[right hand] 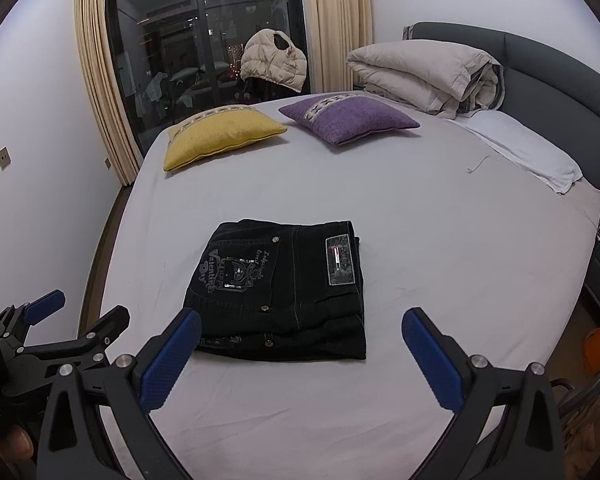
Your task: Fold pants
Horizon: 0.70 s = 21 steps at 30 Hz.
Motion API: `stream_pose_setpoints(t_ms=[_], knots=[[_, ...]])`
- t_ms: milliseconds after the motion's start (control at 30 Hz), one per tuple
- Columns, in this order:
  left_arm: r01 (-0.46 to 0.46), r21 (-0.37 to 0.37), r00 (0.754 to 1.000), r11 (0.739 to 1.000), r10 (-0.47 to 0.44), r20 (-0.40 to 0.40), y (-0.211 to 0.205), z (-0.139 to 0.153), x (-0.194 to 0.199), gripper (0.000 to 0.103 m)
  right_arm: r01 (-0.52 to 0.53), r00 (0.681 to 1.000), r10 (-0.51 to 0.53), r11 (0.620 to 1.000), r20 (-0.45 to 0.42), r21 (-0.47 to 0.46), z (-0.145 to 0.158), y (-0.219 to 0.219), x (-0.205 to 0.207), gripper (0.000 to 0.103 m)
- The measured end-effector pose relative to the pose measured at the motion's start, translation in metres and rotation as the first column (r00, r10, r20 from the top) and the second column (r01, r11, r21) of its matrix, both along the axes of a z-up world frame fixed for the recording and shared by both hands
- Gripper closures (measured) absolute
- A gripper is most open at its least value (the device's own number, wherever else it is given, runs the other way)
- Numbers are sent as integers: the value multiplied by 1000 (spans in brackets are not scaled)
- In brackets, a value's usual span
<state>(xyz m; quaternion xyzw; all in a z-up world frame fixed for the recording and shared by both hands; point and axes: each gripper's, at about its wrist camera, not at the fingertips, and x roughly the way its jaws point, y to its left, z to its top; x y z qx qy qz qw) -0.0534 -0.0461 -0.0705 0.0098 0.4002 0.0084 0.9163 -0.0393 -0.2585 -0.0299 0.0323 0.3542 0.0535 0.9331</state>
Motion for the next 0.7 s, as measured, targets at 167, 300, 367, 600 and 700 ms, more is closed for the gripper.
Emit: stream_pose_setpoints(t_ms=[167, 300, 367, 600, 700], knots=[[1, -2, 1000, 1000, -1, -2, 0, -2, 1, 0, -1, 1000, 1, 1000, -7, 0, -2, 1, 1, 0], [1, -3, 1000, 1000, -1, -4, -1, -3, 1, 0, -3, 1000, 3, 1000, -11, 0, -4, 3, 1, 0], [2, -3, 1000, 1000, -2, -4, -1, -4, 1, 0, -2, 1000, 2, 1000, -12, 0, -4, 4, 1, 0], [2, -5, 1000, 1000, -2, -5, -2, -5, 2, 0, -2, 1000, 2, 1000, -16, 0, -5, 5, 1, 0], [3, -5, 1000, 1000, -3, -5, -2, -5, 2, 0, -6, 1000, 6, 1000, -19, -2, -7, 6, 1, 0]])
